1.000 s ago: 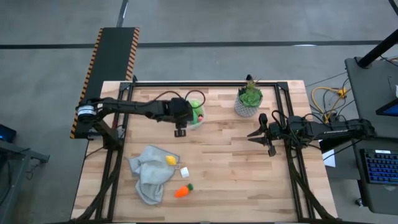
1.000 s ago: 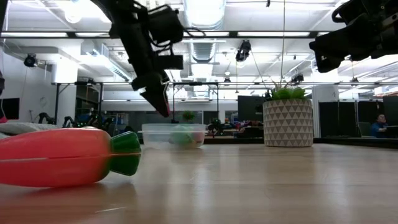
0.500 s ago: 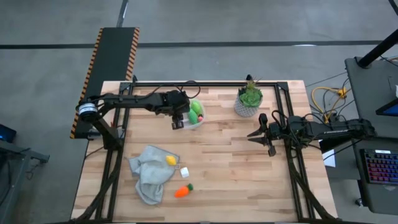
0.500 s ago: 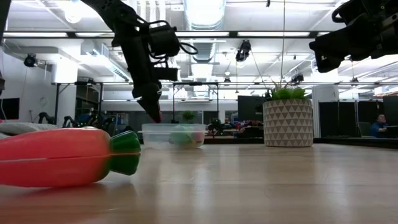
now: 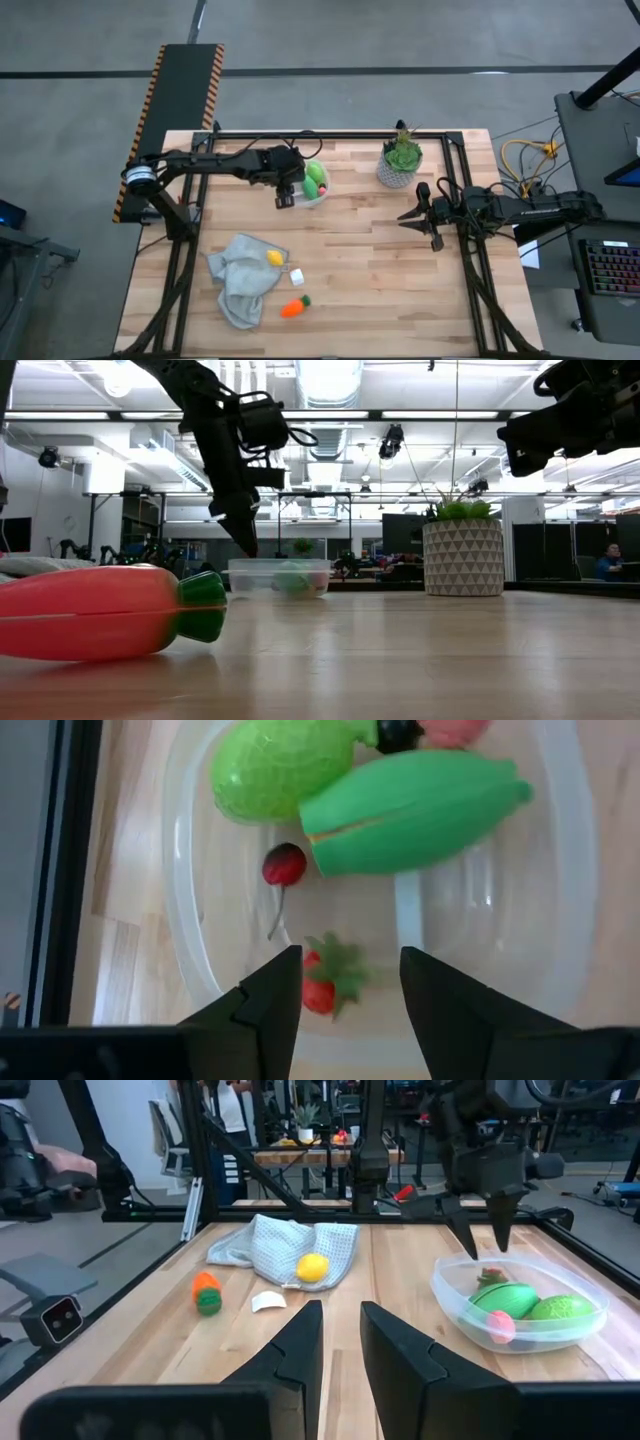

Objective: Pick and placing Produce into tupperware
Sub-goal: Put the yellow lemon into the transparent bin

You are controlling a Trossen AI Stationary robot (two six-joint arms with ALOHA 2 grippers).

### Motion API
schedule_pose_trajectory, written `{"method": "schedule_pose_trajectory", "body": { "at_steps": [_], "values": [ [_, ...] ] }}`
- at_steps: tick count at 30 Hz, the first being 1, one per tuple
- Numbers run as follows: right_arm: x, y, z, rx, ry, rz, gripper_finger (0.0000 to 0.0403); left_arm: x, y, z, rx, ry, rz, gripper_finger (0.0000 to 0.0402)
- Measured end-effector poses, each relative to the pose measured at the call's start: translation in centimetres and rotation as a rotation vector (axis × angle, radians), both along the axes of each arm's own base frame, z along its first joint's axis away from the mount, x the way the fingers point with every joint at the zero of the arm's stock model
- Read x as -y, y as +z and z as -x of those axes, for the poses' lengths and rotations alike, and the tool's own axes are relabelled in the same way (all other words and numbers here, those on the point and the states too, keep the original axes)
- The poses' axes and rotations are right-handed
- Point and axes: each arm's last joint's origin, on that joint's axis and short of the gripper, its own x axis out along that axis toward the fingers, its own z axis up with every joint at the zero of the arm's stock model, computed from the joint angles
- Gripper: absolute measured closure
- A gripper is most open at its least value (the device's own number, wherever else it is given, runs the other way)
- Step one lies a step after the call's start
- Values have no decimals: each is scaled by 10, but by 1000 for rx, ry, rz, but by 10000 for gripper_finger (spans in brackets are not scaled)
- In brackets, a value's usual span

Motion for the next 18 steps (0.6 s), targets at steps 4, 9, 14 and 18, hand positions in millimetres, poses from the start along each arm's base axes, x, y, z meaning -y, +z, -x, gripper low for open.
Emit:
{"method": "schedule_pose_trajectory", "body": {
  "at_steps": [4,9,14,18],
  "values": [
    [0,0,0,0,0,0,339,17,17,1,25,-55,7,246],
    [0,-1,0,-8,0,0,339,53,47,9,106,-119,19,246],
    [0,-1,0,-9,0,1,339,102,72,24,186,-316,6,246],
    [0,-1,0,-11,0,4,339,125,81,30,233,-383,0,232]
  ]
}}
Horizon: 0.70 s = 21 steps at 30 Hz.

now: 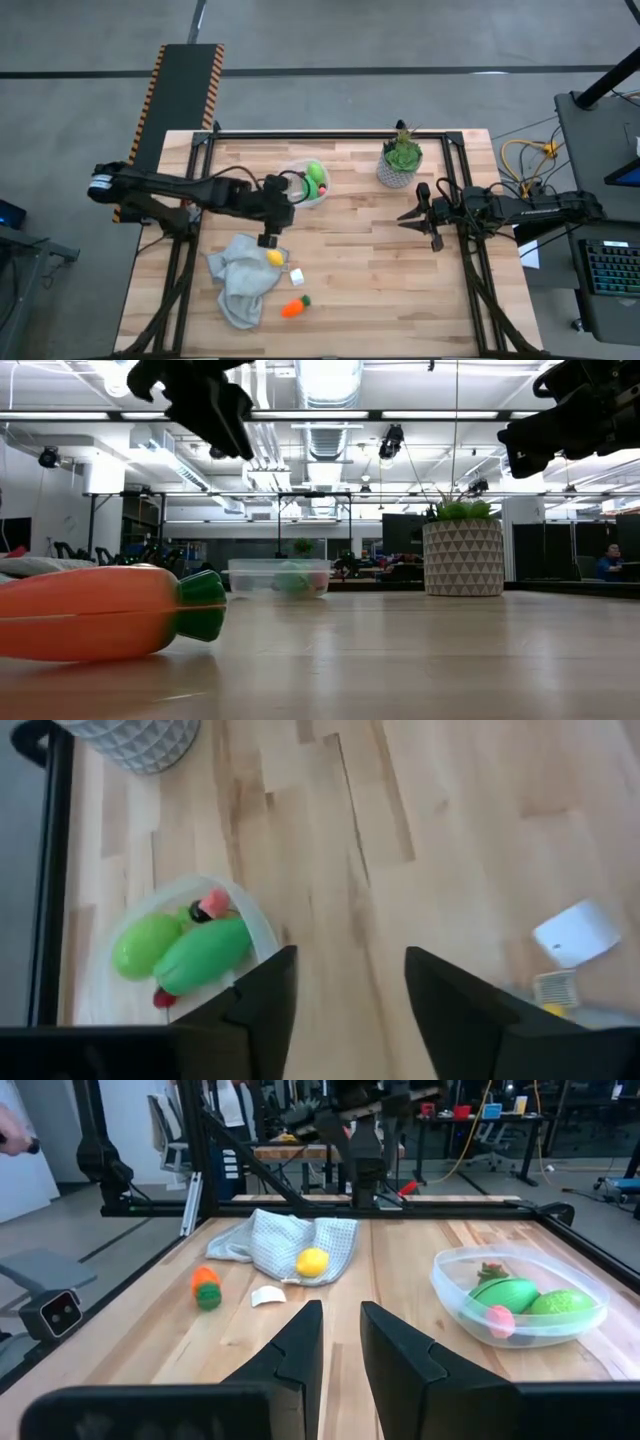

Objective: Pick and placing Produce into tupperware
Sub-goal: Put the yellow lemon into the transparent bin

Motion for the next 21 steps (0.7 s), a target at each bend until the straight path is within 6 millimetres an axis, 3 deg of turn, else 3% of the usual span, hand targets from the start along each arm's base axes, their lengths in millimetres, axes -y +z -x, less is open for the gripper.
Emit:
{"method": "schedule_pose_trajectory", "body": {
  "at_steps": [6,10,15,21],
  "values": [
    [0,0,0,0,0,-3,339,11,-2,-2,10,99,97,143],
    [0,0,0,0,0,-4,339,21,-22,-3,-130,91,110,89],
    [0,0,0,0,-1,-6,339,30,-43,-10,-298,136,218,80],
    [0,0,0,2,-1,-7,339,46,-60,-13,-415,-17,221,79]
  ]
}}
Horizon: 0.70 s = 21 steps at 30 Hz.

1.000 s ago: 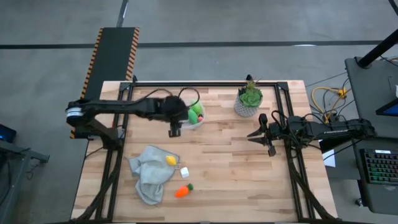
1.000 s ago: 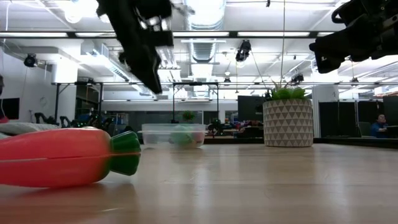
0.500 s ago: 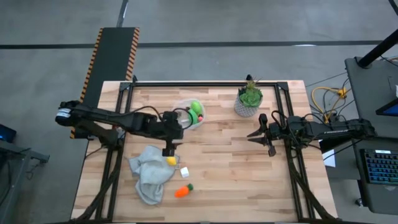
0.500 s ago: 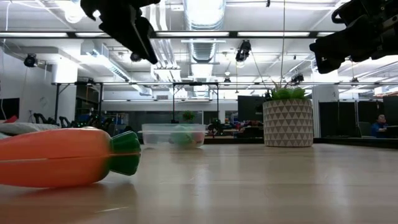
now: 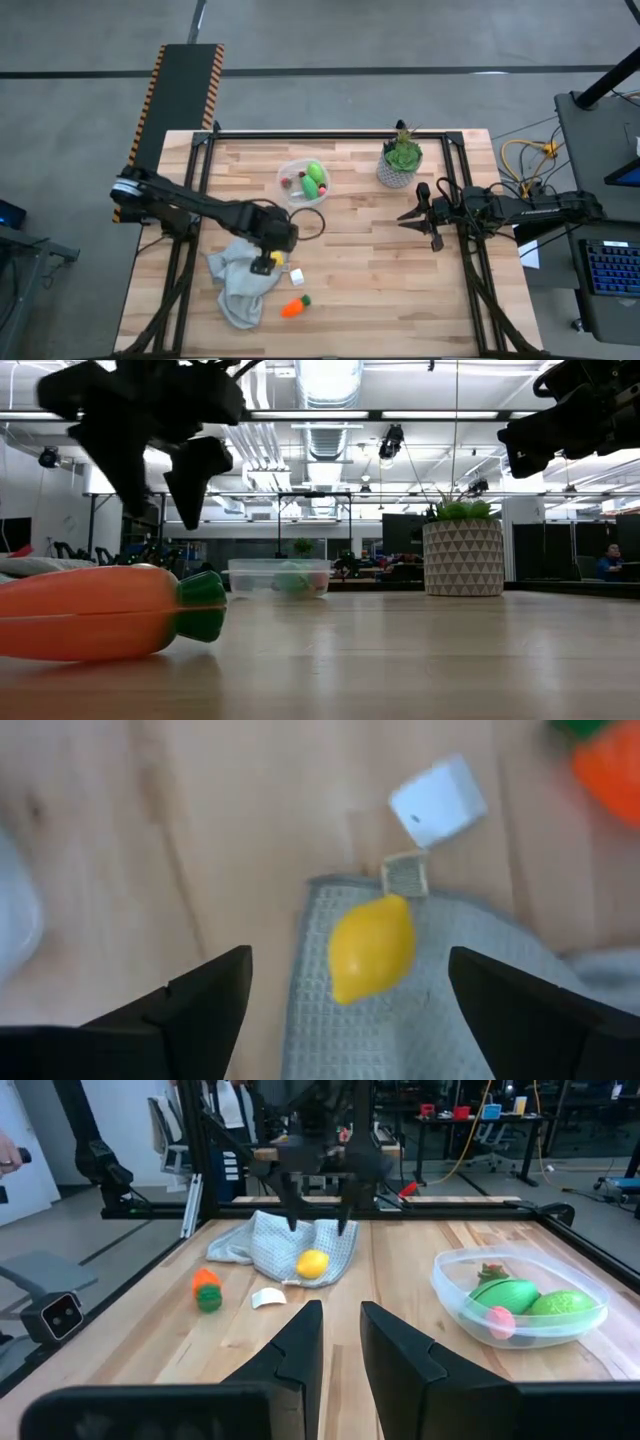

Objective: Pick and placing Produce into tupperware
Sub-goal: Put the yellow lemon into the transparent bin

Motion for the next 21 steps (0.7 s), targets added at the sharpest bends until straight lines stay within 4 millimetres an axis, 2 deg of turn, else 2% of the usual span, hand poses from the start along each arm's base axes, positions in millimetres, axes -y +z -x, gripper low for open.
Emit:
{"method": "schedule_pose_trajectory", "body": {
  "at_steps": [3,8,16,21],
  "values": [
    [0,0,0,0,0,0,339,13,-6,0,-14,-107,-27,79],
    [0,0,0,3,0,0,339,24,-19,-2,-47,-157,-96,79],
    [0,0,0,5,0,0,339,26,-48,-8,-143,-166,-147,79],
    [0,0,0,5,0,0,339,27,-56,-11,-170,-187,-157,79]
  ]
}}
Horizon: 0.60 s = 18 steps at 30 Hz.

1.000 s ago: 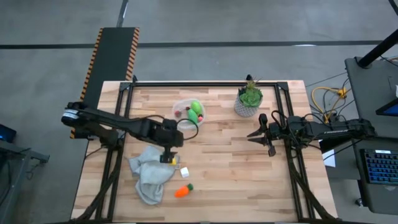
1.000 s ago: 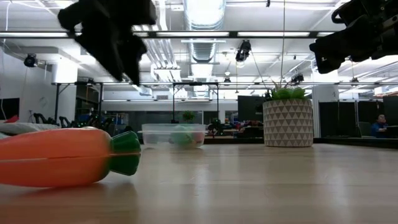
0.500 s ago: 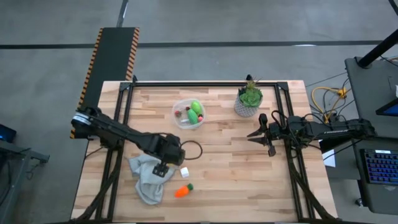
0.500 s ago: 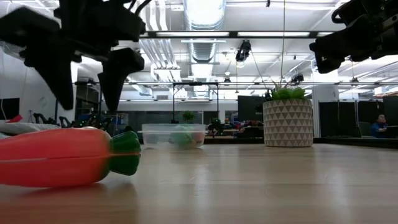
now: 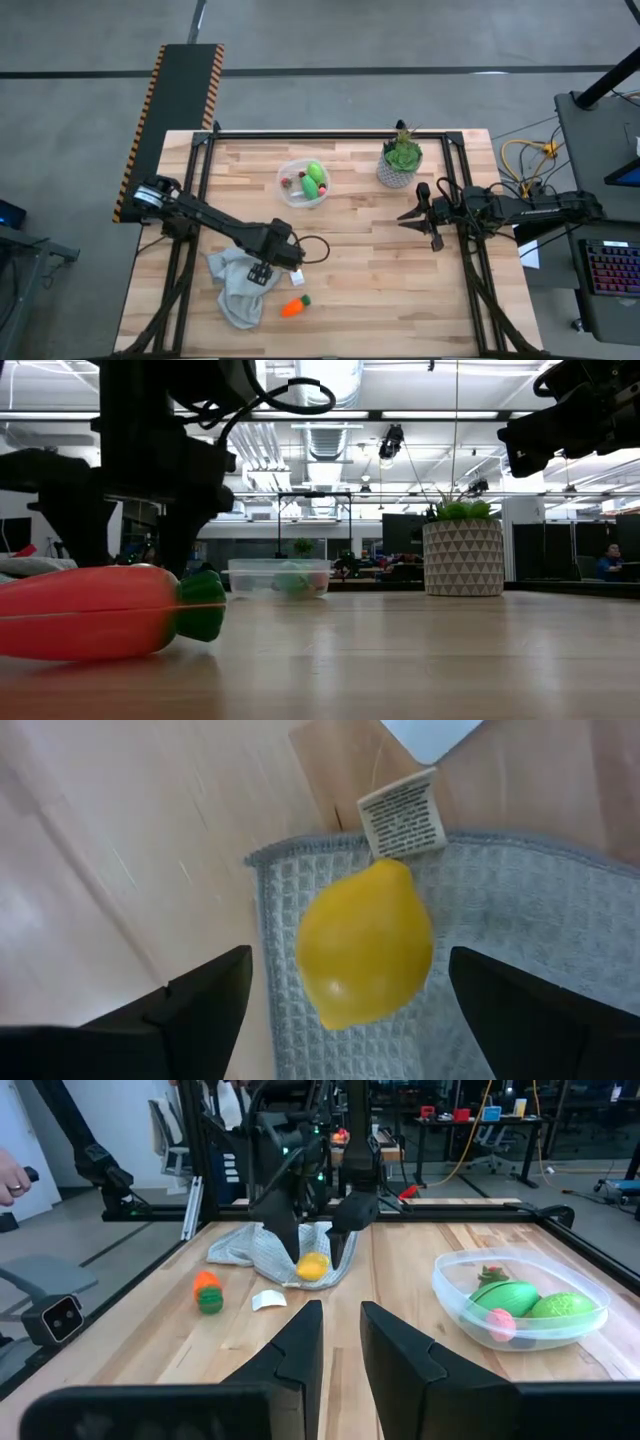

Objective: Pick and placing Produce into tupperware
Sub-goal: Put the yellow lemon into the transparent bin

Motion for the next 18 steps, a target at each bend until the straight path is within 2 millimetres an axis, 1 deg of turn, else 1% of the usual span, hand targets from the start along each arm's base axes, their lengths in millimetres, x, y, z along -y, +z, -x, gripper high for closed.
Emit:
{"method": "schedule_pose_trajectory", "body": {
  "at_steps": [5,10,18],
  "values": [
    [0,0,0,0,0,0,339,0,-9,0,-30,-2,-10,79],
    [0,0,0,0,0,0,339,0,-13,-1,-44,-3,-15,80],
    [0,0,0,0,0,0,339,0,-12,-1,-37,-3,-19,106]
  ]
}}
